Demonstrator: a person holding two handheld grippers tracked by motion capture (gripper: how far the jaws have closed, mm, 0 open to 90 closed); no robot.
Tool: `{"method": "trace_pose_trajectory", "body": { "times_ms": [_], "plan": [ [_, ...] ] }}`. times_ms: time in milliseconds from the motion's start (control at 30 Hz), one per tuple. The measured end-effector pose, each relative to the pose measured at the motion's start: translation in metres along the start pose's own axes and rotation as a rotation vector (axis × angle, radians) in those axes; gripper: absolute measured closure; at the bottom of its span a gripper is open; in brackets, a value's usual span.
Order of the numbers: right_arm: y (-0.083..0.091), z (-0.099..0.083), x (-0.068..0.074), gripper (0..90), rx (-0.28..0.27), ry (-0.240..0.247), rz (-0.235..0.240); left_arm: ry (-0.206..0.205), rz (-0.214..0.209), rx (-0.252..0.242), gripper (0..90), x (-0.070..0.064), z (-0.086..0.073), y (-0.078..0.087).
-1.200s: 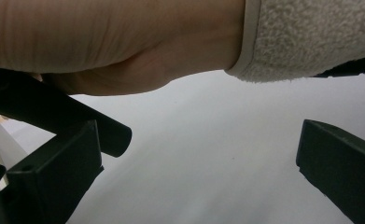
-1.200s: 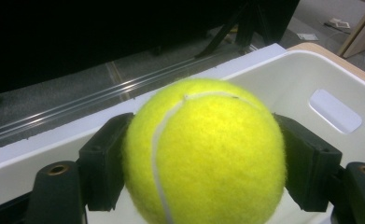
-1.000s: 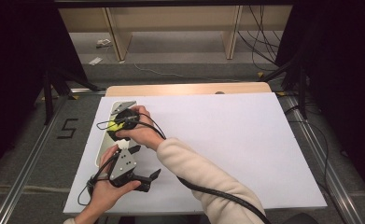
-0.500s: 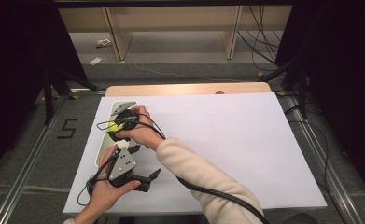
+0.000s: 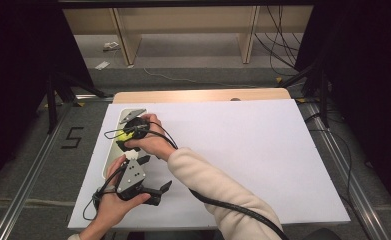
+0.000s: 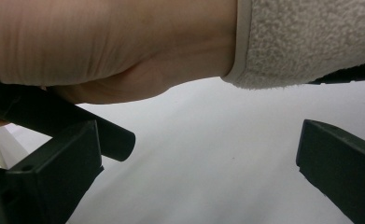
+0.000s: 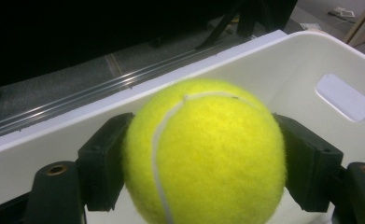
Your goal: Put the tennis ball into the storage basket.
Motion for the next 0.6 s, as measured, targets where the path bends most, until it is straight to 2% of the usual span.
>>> {"method": "trace_pose_trajectory", "body": {
  "times_ms": [367,600],
  "plan": [
    [-0.0008,0.0001,-0.0003,24.9,-0.002,-0.015,-0.005,0.000,0.001,-0.002,0.0,0.0003,0.0000,0.0002],
    [0.0052,0.0066,-0.0021,19.4,-0.035,-0.026,-0.004,0.000,0.000,-0.001,0.0,0.0001,0.0002,0.0001]
  ]
}}
Point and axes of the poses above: each handheld gripper's, and its own axes: y roughly backward along the jaws, z roughly out of its top, x roughly to its left, the point moved 3 cm from there along -y, roughly forward along the jaws, and after that the axes turned 12 degrees about -y, right-handed, at the moved point
